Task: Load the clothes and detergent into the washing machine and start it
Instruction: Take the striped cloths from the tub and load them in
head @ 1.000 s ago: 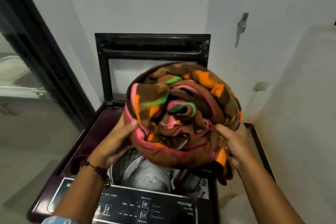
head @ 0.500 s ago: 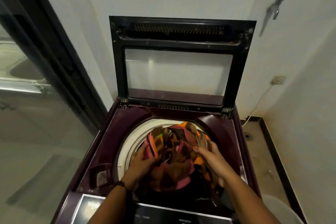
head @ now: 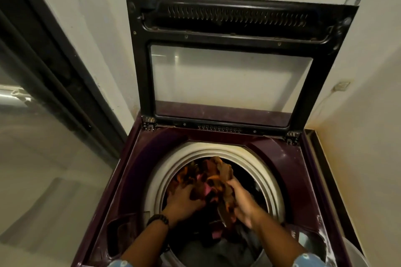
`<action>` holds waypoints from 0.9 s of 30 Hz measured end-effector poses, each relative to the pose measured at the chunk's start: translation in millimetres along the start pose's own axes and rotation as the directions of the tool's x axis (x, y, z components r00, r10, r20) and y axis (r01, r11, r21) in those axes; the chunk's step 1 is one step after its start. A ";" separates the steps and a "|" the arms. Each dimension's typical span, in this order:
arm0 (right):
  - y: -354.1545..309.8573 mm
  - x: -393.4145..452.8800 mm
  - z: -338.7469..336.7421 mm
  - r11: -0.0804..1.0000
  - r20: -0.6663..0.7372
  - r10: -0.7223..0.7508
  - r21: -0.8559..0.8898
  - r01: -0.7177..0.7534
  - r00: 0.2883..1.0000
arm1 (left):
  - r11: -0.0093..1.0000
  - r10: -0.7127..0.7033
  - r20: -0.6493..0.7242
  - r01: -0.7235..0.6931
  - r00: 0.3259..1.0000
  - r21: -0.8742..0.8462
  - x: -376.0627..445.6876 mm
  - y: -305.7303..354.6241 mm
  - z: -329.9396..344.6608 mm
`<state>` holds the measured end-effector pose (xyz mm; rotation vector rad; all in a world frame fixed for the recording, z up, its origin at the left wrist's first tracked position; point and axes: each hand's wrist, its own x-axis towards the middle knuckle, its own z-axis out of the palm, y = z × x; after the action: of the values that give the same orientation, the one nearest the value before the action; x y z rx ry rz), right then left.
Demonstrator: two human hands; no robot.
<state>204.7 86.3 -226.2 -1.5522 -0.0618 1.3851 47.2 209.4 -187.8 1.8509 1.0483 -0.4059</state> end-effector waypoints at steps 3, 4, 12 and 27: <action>-16.7 1.6 26.5 0.991 -0.003 -0.104 -0.084 0.104 0.995 | 0.992 0.040 -0.080 -0.030 0.996 0.121 12.9 1.9 -6.6; -14.0 6.0 31.1 0.966 -0.045 -0.152 -0.216 0.138 0.987 | 0.990 0.038 -0.102 -0.024 0.994 0.139 8.5 9.0 -10.0; 9.8 51.4 38.9 0.400 0.012 -0.277 -0.908 0.127 0.961 | 0.944 -0.014 -0.014 0.018 1.000 0.329 57.3 -13.8 17.9; -1.3 57.1 23.1 0.333 0.014 -0.277 -0.937 0.109 0.961 | 0.926 -0.116 -0.121 0.152 0.986 0.347 60.2 11.8 10.8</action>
<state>207.2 136.3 -262.1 -2.4828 -1.1245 1.0078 93.2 227.4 -225.8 2.1419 1.2368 -0.6248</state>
